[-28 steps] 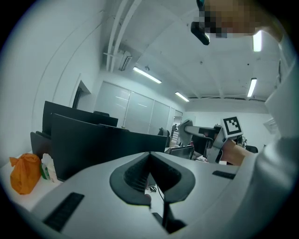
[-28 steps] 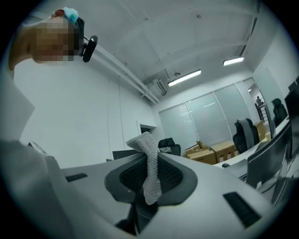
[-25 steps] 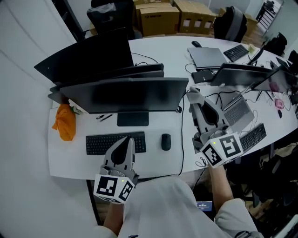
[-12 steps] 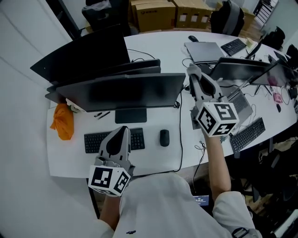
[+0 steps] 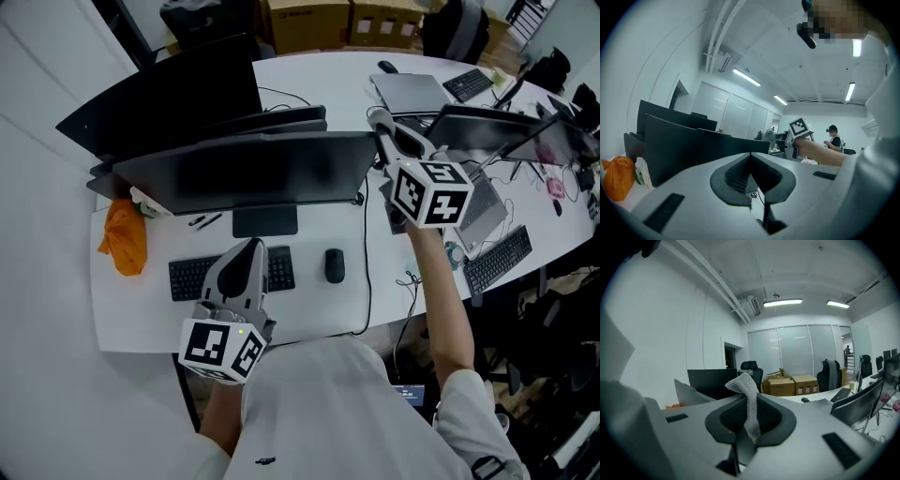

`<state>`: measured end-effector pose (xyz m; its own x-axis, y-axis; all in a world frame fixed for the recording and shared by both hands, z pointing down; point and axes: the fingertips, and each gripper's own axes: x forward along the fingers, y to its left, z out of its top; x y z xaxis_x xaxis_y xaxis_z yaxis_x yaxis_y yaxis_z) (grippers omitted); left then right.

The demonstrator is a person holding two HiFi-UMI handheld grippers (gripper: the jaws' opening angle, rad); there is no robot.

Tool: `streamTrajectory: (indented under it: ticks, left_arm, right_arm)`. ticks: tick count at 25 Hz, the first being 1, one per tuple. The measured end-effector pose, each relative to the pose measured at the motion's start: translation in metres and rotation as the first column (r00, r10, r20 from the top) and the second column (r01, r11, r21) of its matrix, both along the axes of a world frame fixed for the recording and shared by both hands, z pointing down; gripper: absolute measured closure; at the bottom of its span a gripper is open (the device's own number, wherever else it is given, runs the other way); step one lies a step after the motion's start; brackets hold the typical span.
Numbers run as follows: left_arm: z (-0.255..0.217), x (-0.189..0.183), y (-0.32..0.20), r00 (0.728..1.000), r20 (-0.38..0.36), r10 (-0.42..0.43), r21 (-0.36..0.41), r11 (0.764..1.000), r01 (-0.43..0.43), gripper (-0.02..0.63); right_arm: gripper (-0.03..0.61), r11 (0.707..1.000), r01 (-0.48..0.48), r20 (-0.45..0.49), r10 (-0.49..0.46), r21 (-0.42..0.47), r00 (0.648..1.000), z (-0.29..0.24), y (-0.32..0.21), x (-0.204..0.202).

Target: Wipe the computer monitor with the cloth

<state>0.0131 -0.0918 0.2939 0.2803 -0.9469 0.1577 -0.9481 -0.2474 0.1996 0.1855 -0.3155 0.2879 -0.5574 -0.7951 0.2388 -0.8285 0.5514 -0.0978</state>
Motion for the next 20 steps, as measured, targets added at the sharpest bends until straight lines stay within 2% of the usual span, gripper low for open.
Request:
streamTrajectory:
  ticks: [6, 13, 20]
  left_arm:
    - [-0.004, -0.003, 0.001, 1.0, 0.005, 0.025, 0.019, 1.0, -0.025, 0.595]
    - [-0.003, -0.011, 0.004, 0.999, 0.004, 0.048, 0.012, 0.999, -0.048, 0.595]
    - [0.001, -0.02, 0.004, 0.997, 0.0, 0.075, 0.001, 0.997, -0.075, 0.595]
  right_arm:
    - [0.54, 0.999, -0.01, -0.026, 0.009, -0.052, 1.0, 0.007, -0.003, -0.005]
    - [0.54, 0.994, -0.034, 0.003, 0.034, -0.1, 0.999, 0.009, -0.003, -0.01]
    - [0.54, 0.993, 0.005, 0.012, -0.003, -0.116, 1.0, 0.007, 0.001, -0.037]
